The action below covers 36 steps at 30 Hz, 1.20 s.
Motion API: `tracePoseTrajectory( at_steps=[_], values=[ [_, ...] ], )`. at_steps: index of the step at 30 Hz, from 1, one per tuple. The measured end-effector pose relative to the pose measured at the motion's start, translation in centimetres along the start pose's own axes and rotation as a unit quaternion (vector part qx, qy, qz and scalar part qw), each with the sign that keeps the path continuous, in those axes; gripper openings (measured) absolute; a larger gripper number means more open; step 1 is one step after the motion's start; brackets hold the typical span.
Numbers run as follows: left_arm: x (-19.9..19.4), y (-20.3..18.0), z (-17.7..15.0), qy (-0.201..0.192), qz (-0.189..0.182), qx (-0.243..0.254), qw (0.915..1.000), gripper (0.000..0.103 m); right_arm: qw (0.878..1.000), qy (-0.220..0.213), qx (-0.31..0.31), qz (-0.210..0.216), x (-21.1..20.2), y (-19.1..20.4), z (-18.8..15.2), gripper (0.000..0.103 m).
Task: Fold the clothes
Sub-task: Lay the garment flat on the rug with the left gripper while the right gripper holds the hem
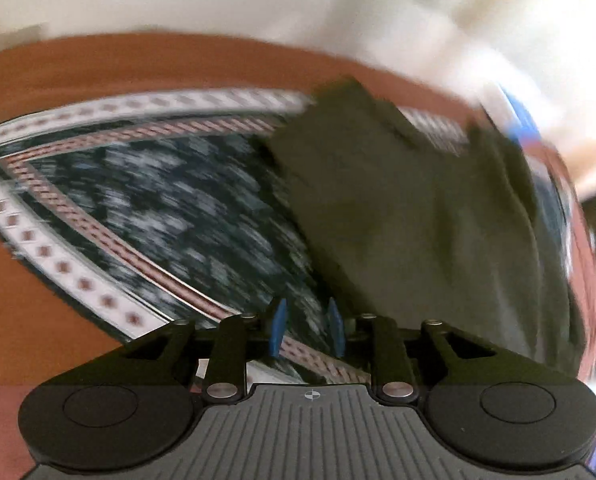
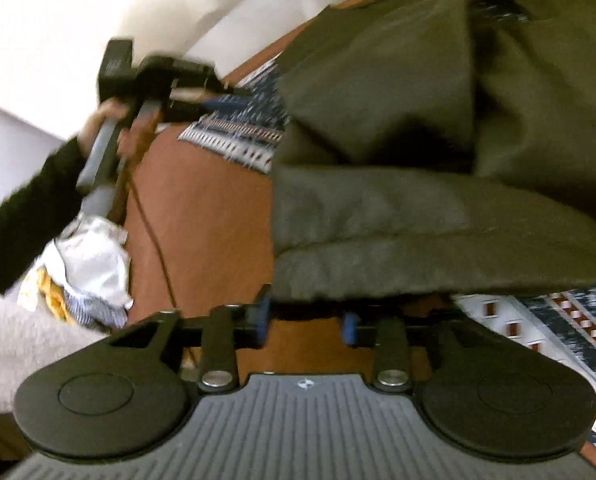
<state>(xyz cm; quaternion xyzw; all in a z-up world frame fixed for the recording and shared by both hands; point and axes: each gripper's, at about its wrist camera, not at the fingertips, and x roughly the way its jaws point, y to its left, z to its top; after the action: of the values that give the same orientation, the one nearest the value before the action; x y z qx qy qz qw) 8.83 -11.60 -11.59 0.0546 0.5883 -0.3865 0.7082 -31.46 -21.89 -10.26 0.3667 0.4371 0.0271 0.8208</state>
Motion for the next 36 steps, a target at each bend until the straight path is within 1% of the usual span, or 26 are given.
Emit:
tracePoseTrajectory(
  at_steps=[1, 2, 4, 5, 8, 9, 11, 12, 14, 16, 17, 18, 19, 20, 21, 22, 24, 25, 27, 30, 33, 34, 36],
  values=[
    [0.5, -0.5, -0.7, 0.01, -0.005, 0.014, 0.9998, 0.044, 1.0, 0.0, -0.002, -0.003, 0.4, 0.2, 0.2, 0.047],
    [1.1, -1.0, -1.1, 0.018, -0.008, 0.024, 0.9995, 0.048, 1.0, 0.003, -0.009, -0.007, 0.7, 0.6, 0.2, 0.047],
    [2.2, -1.4, -1.7, 0.027, -0.009, 0.03, 0.9991, 0.053, 0.999, 0.006, -0.038, -0.021, 1.4, 1.5, 0.1, 0.048],
    [2.5, -1.1, -1.7, 0.027, -0.012, 0.021, 0.9994, 0.056, 0.998, 0.007, -0.053, -0.028, 1.7, 2.0, 0.0, 0.048],
    [3.4, 0.0, -1.4, 0.023, -0.028, -0.024, 0.999, 0.058, 0.994, 0.012, -0.099, -0.045, 3.1, 3.4, -0.7, 0.054],
    [3.5, 0.3, -1.3, 0.022, -0.038, -0.039, 0.9982, 0.058, 0.992, 0.014, -0.112, -0.049, 3.6, 3.9, -0.9, 0.056],
    [3.6, 0.4, -0.9, 0.02, -0.064, -0.064, 0.9957, 0.058, 0.99, 0.017, -0.128, -0.054, 4.5, 4.6, -1.4, 0.056],
    [3.7, 0.1, -0.8, 0.019, -0.071, -0.064, 0.9952, 0.058, 0.99, 0.019, -0.131, -0.055, 4.9, 4.9, -1.5, 0.056],
    [3.9, -0.8, -0.6, 0.013, -0.069, -0.052, 0.9962, 0.057, 0.988, 0.021, -0.142, -0.061, 5.7, 5.4, -1.6, 0.056],
    [4.2, -1.6, -0.4, 0.006, -0.065, -0.044, 0.9969, 0.05, 0.985, 0.014, -0.158, -0.075, 5.9, 5.8, -1.6, 0.056],
    [4.2, -1.8, -0.2, 0.004, -0.07, -0.048, 0.9964, 0.038, 0.982, 0.011, -0.168, -0.084, 6.2, 6.2, -1.7, 0.055],
    [4.2, -2.1, 0.0, 0.002, -0.076, -0.054, 0.9956, 0.023, 0.979, 0.008, -0.18, -0.096, 6.6, 6.6, -1.8, 0.054],
    [4.1, -2.3, 0.3, 0.0, -0.083, -0.059, 0.9949, 0.02, 0.975, 0.004, -0.192, -0.11, 7.0, 6.8, -1.8, 0.051],
    [4.0, -2.6, 0.5, -0.005, -0.085, -0.059, 0.9946, 0.012, 0.972, 0.0, -0.201, -0.123, 7.3, 7.0, -1.8, 0.048],
    [3.8, -3.0, 0.6, -0.012, -0.084, -0.054, 0.995, 0.001, 0.969, -0.003, -0.205, -0.137, 7.4, 7.0, -1.9, 0.037],
    [3.6, -3.4, 0.9, -0.018, -0.081, -0.049, 0.9954, 0.0, 0.967, -0.004, -0.205, -0.149, 7.6, 7.0, -1.8, 0.02],
    [2.9, -4.0, 1.5, -0.027, -0.074, -0.042, 0.996, 0.0, 0.971, -0.008, -0.179, -0.156, 7.9, 6.7, -1.0, 0.005],
    [2.5, -4.3, 1.9, -0.033, -0.07, -0.04, 0.9962, 0.0, 0.975, -0.012, -0.163, -0.15, 7.5, 6.5, -0.5, 0.005],
    [1.7, -4.4, 2.8, -0.048, -0.061, -0.038, 0.9962, 0.0, 0.983, -0.024, -0.135, -0.121, 5.6, 6.0, 0.7, 0.004],
    [0.6, -4.0, 4.1, -0.068, -0.05, -0.043, 0.9956, 0.0, 0.993, -0.047, -0.099, -0.045, 1.4, 5.9, 2.4, 0.004],
    [0.0, -3.2, 5.0, -0.08, -0.042, -0.055, 0.9944, 0.0, 0.995, -0.055, -0.079, 0.018, -2.3, 5.5, 3.6, 0.004],
    [0.0, -2.9, 5.0, -0.079, -0.042, -0.058, 0.9943, 0.0, 0.995, -0.054, -0.077, 0.03, -3.4, 5.1, 3.7, 0.004],
    [0.2, -2.6, 4.7, -0.07, -0.041, -0.055, 0.9952, 0.0, 0.995, -0.048, -0.077, 0.031, -5.0, 4.2, 3.9, 0.004]
  ],
)
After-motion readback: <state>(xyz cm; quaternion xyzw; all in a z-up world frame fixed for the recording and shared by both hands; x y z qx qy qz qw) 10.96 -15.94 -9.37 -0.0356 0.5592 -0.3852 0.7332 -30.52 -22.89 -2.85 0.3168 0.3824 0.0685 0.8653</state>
